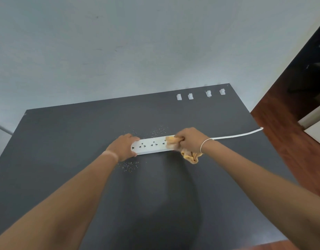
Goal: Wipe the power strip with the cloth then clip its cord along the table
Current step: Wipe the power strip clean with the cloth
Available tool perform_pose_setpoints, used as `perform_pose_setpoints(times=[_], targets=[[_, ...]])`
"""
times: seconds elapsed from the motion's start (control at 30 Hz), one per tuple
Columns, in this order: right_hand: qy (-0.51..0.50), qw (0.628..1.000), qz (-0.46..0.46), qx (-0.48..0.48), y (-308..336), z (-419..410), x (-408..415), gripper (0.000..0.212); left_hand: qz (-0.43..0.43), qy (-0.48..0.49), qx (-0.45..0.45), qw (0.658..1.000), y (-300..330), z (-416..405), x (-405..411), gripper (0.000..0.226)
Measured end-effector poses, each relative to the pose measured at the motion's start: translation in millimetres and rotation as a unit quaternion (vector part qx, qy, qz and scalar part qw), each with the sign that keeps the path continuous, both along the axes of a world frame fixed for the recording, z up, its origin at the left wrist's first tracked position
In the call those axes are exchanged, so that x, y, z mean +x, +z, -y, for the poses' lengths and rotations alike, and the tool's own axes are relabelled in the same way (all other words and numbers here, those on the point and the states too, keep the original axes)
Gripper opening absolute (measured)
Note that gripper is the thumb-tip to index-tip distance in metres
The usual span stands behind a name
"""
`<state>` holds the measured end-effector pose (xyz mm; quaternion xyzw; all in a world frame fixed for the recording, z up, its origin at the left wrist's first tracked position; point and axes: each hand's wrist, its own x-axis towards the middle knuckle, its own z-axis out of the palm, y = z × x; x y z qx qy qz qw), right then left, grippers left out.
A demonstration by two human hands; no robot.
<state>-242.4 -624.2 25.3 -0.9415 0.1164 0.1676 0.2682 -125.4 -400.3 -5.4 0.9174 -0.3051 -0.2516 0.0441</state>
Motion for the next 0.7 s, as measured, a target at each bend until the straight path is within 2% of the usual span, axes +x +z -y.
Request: perform_pose_setpoints(times=[0.07,0.1,0.2,0.23,0.33,0.43,0.5,0.57,0.63,0.7], targets=[[-0.048,0.997,0.066,-0.008,-1.2,-2.4,6.4,0.030,-0.004,0.006,-0.003,1.000,0.6,-5.3,1.6,0.073],[-0.045,0.997,0.059,-0.014,-0.9,-6.9,9.8,0.027,-0.003,0.010,-0.001,1.000,1.3,-9.0,3.8,0.075],[0.040,0.998,-0.042,0.005,-1.7,-30.5,16.7,0.027,0.000,0.022,0.017,1.000,5.0,-19.5,11.5,0.076],[0.044,0.998,-0.044,0.011,-1.6,-36.0,19.1,0.028,0.000,0.024,0.024,0.999,5.9,-22.5,13.5,0.075],[-0.006,1.000,0.028,0.007,-0.8,-40.2,30.4,0.024,-0.004,0.033,0.024,0.999,5.5,-30.0,16.1,0.072],[0.052,0.998,-0.046,0.006,0.3,-53.4,37.6,0.029,-0.010,0.040,0.011,0.999,3.7,-36.3,16.4,0.069],[0.054,0.998,-0.040,0.009,0.8,-62.1,43.5,0.032,-0.008,0.042,0.004,0.999,2.9,-41.7,17.3,0.068],[0.025,1.000,0.006,-0.016,0.9,-66.3,51.7,0.026,-0.008,0.049,0.000,0.999,2.4,-49.4,18.9,0.068],[0.046,0.998,-0.026,-0.029,1.3,-73.3,58.6,0.021,-0.014,0.055,-0.005,0.998,1.8,-56.8,21.1,0.068],[0.078,0.995,-0.062,-0.029,-0.4,-81.2,62.5,0.027,-0.018,0.053,-0.010,0.998,0.6,-62.2,23.5,0.069]])
